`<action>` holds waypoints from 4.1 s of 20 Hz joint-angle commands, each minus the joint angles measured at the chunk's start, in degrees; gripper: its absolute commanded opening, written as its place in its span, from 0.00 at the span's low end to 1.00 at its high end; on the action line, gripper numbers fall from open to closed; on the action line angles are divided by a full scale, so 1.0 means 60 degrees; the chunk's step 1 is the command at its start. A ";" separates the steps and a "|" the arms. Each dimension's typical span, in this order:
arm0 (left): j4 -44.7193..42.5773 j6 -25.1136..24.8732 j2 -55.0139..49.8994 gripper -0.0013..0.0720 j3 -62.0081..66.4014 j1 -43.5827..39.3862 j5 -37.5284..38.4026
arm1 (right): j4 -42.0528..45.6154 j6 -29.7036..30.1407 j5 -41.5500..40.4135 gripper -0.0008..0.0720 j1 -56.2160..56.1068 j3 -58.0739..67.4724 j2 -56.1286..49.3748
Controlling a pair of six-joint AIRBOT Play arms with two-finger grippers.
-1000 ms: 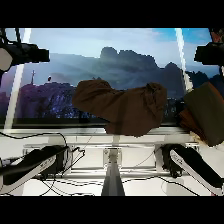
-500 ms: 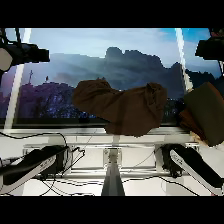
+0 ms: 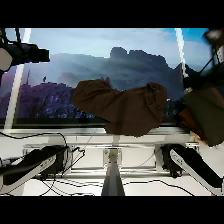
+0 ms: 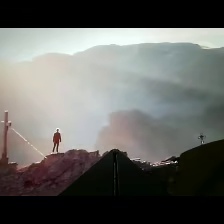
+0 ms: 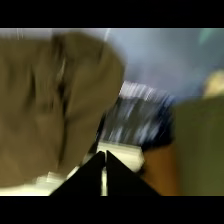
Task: Fold the clothes and pants, and hang the long-sleeved shirts on hangers.
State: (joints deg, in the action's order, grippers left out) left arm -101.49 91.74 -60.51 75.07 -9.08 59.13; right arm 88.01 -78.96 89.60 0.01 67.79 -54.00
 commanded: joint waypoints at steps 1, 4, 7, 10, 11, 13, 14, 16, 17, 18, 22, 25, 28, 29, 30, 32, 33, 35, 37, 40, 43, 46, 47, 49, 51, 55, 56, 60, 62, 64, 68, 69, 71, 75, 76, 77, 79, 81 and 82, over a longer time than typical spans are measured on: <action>0.0026 0.0000 0.0007 0.04 0.0004 0.0004 -0.0004 | -0.0772 0.0262 -0.0619 0.49 0.0029 -0.2514 0.0000; 0.0029 0.0000 0.0007 0.04 0.0004 0.0000 0.0000 | -0.1581 0.0262 -0.2295 0.68 0.0029 -0.4200 0.0000; 0.0026 0.0000 0.0007 0.04 0.0004 0.0000 -0.0007 | -0.1938 0.0299 -0.3636 0.73 -0.0135 -0.5082 0.0000; 0.0018 -0.0004 -0.0036 0.04 0.0004 0.0004 0.0000 | -0.1880 0.0361 -0.4473 0.91 -0.0499 -0.5431 -0.0080; 0.0018 -0.0004 -0.0076 0.04 0.0004 0.0004 0.0000 | -0.1789 0.0361 -0.4645 0.91 -0.0641 -0.5450 -0.0211; 0.0022 -0.0004 -0.0215 0.06 0.0004 0.0004 0.0004 | -0.1548 0.0353 -0.4867 0.91 -0.0845 -0.5446 -0.0652; 0.0022 -0.0004 -0.0299 0.06 0.0004 0.0004 0.0018 | -0.1552 0.0353 -0.4958 0.91 -0.0841 -0.5446 -0.0933; 0.0022 -0.0004 -0.0455 0.33 0.0004 0.0004 0.0080 | -0.1402 0.0251 -0.5195 0.91 -0.0841 -0.5446 -0.1457; 0.0018 -0.0004 -0.0510 0.49 0.0004 0.0004 0.0076 | -0.1370 0.0255 -0.5187 0.83 -0.0841 -0.5446 -0.1672; -0.0025 -0.0007 -0.0557 0.58 0.0004 0.0007 0.0084 | -0.1355 0.0255 -0.5180 0.65 -0.0841 -0.5446 -0.1836; -0.0091 -0.0113 -0.0616 0.58 0.0004 0.0025 0.0073 | -0.1355 0.0251 -0.4962 0.25 -0.0841 -0.5198 -0.1814; -0.0248 -0.0113 -0.0616 0.58 0.0004 0.0029 0.0080 | -0.1337 0.0255 -0.4481 0.04 -0.0841 -0.4561 -0.1730; -0.0991 -0.0113 -0.0616 0.55 0.0004 0.0131 0.0168 | -0.1351 0.0259 -0.3570 0.03 -0.0841 -0.3475 -0.1574; -0.1239 -0.0113 -0.0616 0.45 0.0004 0.0270 0.0277 | -0.1359 0.0259 -0.3279 0.04 -0.0841 -0.3064 -0.1475; -0.1337 -0.0135 -0.0619 0.38 0.0000 0.0470 0.0382 | -0.1373 0.0259 -0.2983 0.03 -0.0841 -0.2586 -0.1330; -0.1315 -0.0219 -0.0627 0.38 0.0000 0.1111 0.0627 | -0.1377 0.0255 -0.2532 0.04 -0.0841 -0.1555 -0.0918; -0.1202 -0.0215 -0.0645 0.38 0.0000 0.1486 0.0812 | -0.1377 0.0255 -0.2397 0.04 -0.0841 -0.1013 -0.0627; -0.0612 -0.0215 -0.0798 0.38 -0.0029 0.2153 0.1202 | -0.1370 0.0255 -0.2335 0.04 -0.0841 -0.0062 0.0025; 0.0688 -0.0328 -0.1020 0.38 -0.0295 0.2590 0.1322 | -0.1293 0.0259 -0.2357 0.04 -0.0834 0.0648 0.0659; 0.3581 -0.1665 -0.1563 0.38 -0.1202 0.2612 0.1647 | -0.1045 0.0259 -0.2404 0.04 -0.0831 0.1151 0.1464; 0.6994 -0.3031 -0.2350 0.61 -0.2408 0.2390 0.1829 | -0.1111 0.0255 -0.2386 0.04 -0.0834 0.1151 0.1716; 0.9635 -0.4419 -0.3468 0.61 -0.3042 0.1869 0.1781 | -0.1140 0.0255 -0.2390 0.04 -0.0834 0.1151 0.1548; 1.0087 -0.4626 -0.3865 0.61 -0.3042 0.1585 0.1734 | -0.1144 0.0255 -0.2390 0.04 -0.0834 0.1151 0.1486; 1.0663 -0.4954 -0.4586 0.61 -0.3042 0.0860 0.1432 | -0.1177 0.0255 -0.2393 0.04 -0.0834 0.1151 0.1384; 1.0681 -0.5825 -0.5093 0.61 -0.3034 0.0080 0.0525 | -0.1191 0.0255 -0.2393 0.04 -0.0834 0.1151 0.1326; 1.0783 -0.5865 -0.5570 0.61 -0.3009 -0.0652 -0.0495 | -0.1198 0.0255 -0.2390 0.04 -0.0834 0.1151 0.1322; 1.0790 -0.5865 -0.5639 0.59 -0.3009 -0.0758 -0.0532 | -0.1198 0.0255 -0.2393 0.04 -0.0834 0.1151 0.1319; 1.0786 -0.5865 -0.5763 0.53 -0.3009 -0.1297 -0.1166 | -0.1202 0.0255 -0.2393 0.04 -0.0834 0.1151 0.1319; 1.0790 -0.5865 -0.5763 0.20 -0.2954 -0.1519 -0.1596 | -0.1198 0.0255 -0.2390 0.04 -0.0834 0.1151 0.1319; 1.0783 -0.5865 -0.5756 0.04 -0.2721 -0.1566 -0.1745 | -0.1180 0.0259 -0.2390 0.04 -0.0834 0.1151 0.1319; 0.8783 -0.5431 -0.5133 0.03 -0.1738 -0.1217 -0.1723 | -0.0729 0.0273 -0.2397 0.04 -0.0831 0.1151 0.1319; 0.7533 -0.4841 -0.4768 0.03 -0.1406 -0.1042 -0.1730 | -0.0543 0.0273 -0.2397 0.04 -0.0831 0.1151 0.1319; 0.5060 -0.3585 -0.3861 0.03 -0.0816 -0.0601 -0.1759 | -0.0142 0.0270 -0.2404 0.04 -0.0831 0.1151 0.1315; 0.2040 -0.1971 -0.1166 0.04 -0.0084 0.0652 -0.2448 | 0.0055 0.0259 -0.2557 0.04 -0.0831 0.1147 0.1162; 0.2022 -0.1923 -0.0393 0.04 -0.0084 0.0973 -0.2769 | 0.0036 0.0251 -0.2699 0.04 -0.0834 0.1147 0.1093; 0.2018 -0.1927 0.0277 0.04 -0.0084 0.1206 -0.2998 | -0.0044 0.0248 -0.2947 0.04 -0.0834 0.1151 0.1035; 0.2011 -0.1927 0.1552 0.04 -0.0084 0.1566 -0.3326 | -0.0718 0.0098 -0.3636 0.04 -0.0834 0.1169 0.1020; 0.1985 -0.1927 0.2670 0.04 -0.0084 0.1847 -0.3661 | -0.1741 -0.0004 -0.4131 0.04 -0.0834 0.1293 0.1071; 0.1985 -0.1927 0.3158 0.04 -0.0084 0.1978 -0.3832 | -0.2142 -0.0004 -0.4200 0.04 -0.0834 0.1402 0.1111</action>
State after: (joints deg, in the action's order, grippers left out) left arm -87.07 79.11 -50.83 74.24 -0.01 40.16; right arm 82.13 -78.26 68.34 -4.99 75.29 -47.55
